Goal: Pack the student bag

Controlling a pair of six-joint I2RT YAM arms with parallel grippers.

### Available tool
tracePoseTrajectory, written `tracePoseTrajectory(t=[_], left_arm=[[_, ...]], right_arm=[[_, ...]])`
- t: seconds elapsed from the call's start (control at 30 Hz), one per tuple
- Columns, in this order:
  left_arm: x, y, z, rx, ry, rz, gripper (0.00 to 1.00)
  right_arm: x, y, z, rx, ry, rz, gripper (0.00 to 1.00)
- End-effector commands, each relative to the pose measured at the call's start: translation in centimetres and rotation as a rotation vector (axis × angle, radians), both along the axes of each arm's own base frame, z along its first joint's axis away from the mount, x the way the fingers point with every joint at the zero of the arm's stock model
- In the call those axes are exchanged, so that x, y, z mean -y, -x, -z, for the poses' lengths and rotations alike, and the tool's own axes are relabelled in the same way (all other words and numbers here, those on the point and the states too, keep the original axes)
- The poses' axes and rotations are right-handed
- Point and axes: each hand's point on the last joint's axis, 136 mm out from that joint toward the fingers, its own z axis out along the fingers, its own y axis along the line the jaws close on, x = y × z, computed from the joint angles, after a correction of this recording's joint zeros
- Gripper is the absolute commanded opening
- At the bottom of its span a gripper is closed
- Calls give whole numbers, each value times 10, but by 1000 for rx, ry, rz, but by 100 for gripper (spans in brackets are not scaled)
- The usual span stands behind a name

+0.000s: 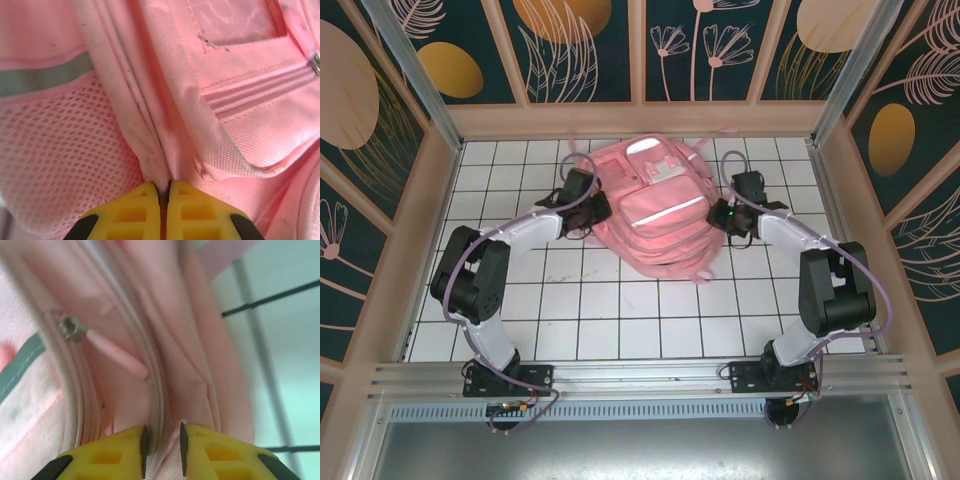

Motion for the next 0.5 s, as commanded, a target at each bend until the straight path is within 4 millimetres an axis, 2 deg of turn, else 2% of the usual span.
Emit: tracePoseTrajectory(t=[0.0,0.13,0.2,0.3,0.33,0.4,0.47], left_arm=[[39,40,7,-91,82,42,3],[62,54,-11,-77,132,66,6],[62,56,-18,-75,138,66,18],[47,56,-36,-37,77,39,44],[43,56,-40,-25,54,36,50],[33,56,-50,1,8,36,56],[20,57,-55,24,-37,31,57]], right_arm=[[45,-17,-5,-2,105,85,26],[62,-36,-17,21,84,122,26],[60,-41,-29,47,80,111,27],[54,-38,-48,85,71,103,33],[50,-35,-53,96,67,96,35],[44,-27,-63,109,65,88,38],[35,-18,-71,121,56,78,39]])
